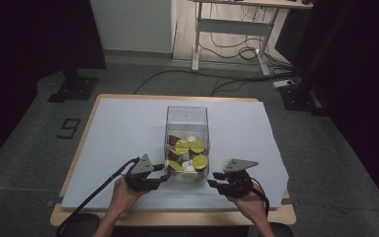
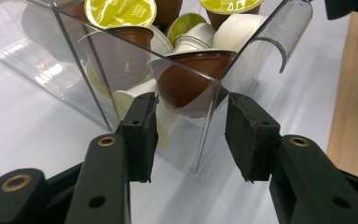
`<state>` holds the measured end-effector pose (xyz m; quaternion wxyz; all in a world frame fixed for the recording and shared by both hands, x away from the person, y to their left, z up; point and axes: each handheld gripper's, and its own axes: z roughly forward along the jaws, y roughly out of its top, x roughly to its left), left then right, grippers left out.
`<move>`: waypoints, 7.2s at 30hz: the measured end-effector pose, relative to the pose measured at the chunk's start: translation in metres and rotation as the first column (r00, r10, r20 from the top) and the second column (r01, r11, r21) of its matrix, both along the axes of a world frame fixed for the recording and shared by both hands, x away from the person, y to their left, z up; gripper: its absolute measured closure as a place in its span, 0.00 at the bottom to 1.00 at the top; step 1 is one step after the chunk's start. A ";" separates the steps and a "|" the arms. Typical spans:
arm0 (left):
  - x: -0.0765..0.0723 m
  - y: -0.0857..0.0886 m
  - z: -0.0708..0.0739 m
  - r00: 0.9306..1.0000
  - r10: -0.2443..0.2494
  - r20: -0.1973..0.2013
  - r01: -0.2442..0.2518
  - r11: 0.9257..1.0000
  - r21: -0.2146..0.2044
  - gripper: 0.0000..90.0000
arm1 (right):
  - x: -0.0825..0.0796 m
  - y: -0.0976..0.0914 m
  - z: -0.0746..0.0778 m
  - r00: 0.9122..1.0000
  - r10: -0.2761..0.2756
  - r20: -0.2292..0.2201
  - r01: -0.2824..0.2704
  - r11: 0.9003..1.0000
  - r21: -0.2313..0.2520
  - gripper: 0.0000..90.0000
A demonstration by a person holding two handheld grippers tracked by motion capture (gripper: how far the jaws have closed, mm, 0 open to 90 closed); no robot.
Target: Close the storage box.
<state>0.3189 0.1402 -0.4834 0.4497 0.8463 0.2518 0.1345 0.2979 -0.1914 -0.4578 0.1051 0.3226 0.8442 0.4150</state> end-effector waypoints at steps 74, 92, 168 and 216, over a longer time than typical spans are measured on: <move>0.013 0.021 -0.032 0.983 0.120 -0.141 -0.108 0.990 0.088 0.03 | 0.043 0.055 -0.001 1.000 0.008 0.030 -0.007 1.000 -0.017 0.89; 0.015 0.026 -0.043 0.978 0.144 -0.149 -0.117 0.977 0.179 0.00 | 0.062 0.057 -0.002 0.999 -0.022 0.039 0.023 1.000 -0.015 0.89; 0.015 0.024 -0.045 0.978 0.151 -0.145 -0.120 0.971 0.206 0.00 | 0.072 0.053 0.003 0.998 -0.029 0.052 0.035 0.991 -0.126 0.40; 0.015 0.025 -0.045 0.978 0.149 -0.146 -0.117 0.971 0.208 0.00 | 0.047 -0.056 -0.001 0.967 -0.248 0.057 0.254 0.953 -0.165 0.13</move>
